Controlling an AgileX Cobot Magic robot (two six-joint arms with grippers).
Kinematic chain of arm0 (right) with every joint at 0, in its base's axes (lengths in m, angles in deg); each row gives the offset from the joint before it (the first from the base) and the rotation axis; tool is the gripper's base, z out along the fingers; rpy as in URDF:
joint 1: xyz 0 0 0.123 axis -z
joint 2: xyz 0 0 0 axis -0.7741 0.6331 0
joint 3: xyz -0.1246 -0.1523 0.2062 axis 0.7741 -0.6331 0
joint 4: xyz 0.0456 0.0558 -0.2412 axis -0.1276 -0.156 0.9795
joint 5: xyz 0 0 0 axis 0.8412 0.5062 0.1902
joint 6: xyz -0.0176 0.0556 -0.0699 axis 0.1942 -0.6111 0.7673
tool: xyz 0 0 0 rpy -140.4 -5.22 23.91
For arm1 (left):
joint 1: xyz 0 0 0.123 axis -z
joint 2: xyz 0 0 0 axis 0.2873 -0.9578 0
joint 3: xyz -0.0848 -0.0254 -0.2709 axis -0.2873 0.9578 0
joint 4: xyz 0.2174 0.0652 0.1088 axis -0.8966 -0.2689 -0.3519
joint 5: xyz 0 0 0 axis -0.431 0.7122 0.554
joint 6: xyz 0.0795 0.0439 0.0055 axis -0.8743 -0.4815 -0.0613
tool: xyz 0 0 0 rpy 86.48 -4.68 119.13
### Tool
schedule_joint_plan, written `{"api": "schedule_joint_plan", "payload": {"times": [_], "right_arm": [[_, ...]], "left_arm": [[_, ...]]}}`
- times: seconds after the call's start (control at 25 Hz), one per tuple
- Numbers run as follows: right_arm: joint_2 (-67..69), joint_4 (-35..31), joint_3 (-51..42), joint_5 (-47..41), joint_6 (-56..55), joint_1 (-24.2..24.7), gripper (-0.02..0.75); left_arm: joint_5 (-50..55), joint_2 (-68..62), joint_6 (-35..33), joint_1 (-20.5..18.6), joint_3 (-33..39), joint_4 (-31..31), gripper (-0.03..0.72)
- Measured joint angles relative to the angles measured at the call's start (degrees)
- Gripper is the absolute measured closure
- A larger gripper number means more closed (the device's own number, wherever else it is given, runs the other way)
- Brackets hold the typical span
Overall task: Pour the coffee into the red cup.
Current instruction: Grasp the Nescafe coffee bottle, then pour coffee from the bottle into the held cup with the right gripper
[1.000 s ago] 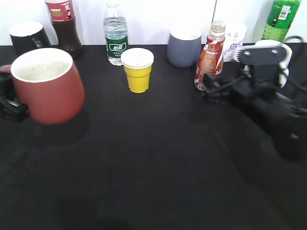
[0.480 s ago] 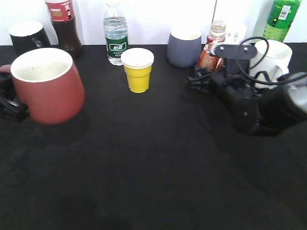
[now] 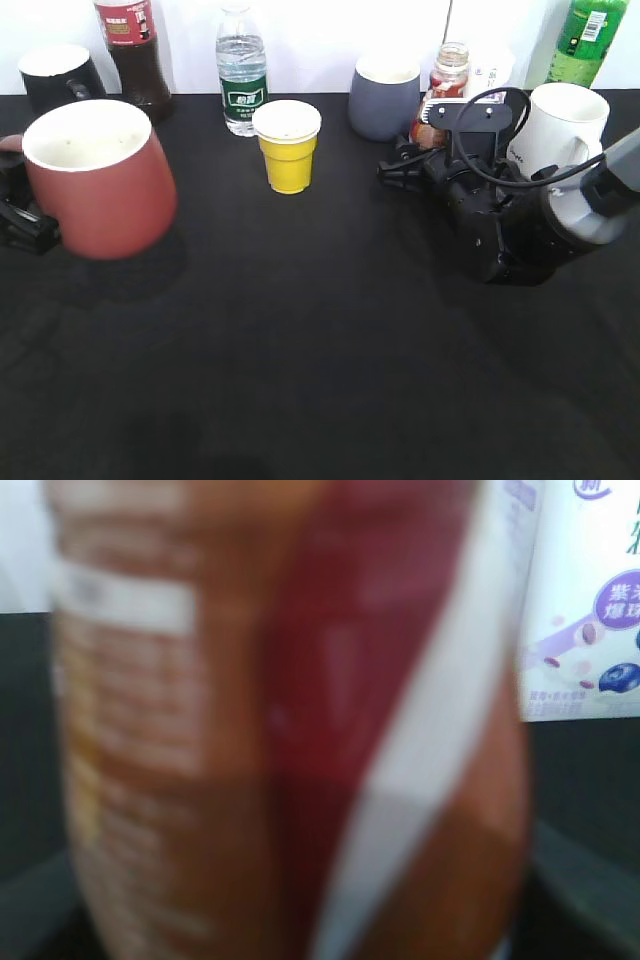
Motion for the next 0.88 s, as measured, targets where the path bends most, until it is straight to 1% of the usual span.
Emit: {"api": "schedule_joint_plan", "payload": {"times": [0.08,0.28,0.4,0.48,0.56,0.6,0.64,0.72,0.8,0.88], "right_arm": [[0.0,0.0,0.0,0.3,1.1,0.0,0.208],[0.0,0.0,-0.3,1.0,2.4,0.0,0.209],[-4.5,0.2,-5.7,1.2,2.4,0.0,0.209],[-11.1,2.7,-10.9,1.2,2.4,0.0,0.209],[-17.8,8.0,-15.6,0.7,2.4,-0.1,0.209],[-20.8,9.9,-17.1,-0.4,2.4,-0.5,0.209],[-23.5,12.2,-17.9,-2.1,2.4,-1.2,0.209],[-27.8,17.5,-18.2,-5.7,2.3,-3.8,0.209],[-29.3,18.9,-17.9,-8.9,2.3,-8.0,0.211],[-29.3,19.8,-16.0,-11.9,2.4,-11.7,0.211]], "left_arm": [[0.0,0.0,0.0,0.0,0.0,0.0,0.626],[0.0,0.0,0.0,0.0,0.0,0.0,0.626],[0.0,0.0,0.0,0.0,0.0,0.0,0.626],[0.0,0.0,0.0,0.0,0.0,-0.1,0.626],[0.1,0.0,0.3,0.0,0.0,-3.1,0.626],[0.1,0.0,1.6,0.3,0.0,-4.2,0.626],[0.1,0.0,3.2,0.3,0.0,-4.9,0.626],[-0.1,-0.1,3.8,0.3,0.0,-6.0,0.626],[-1.2,-1.7,5.1,0.6,0.0,-8.0,0.624],[-3.1,-4.2,5.8,2.5,0.0,-9.1,0.624]]}}
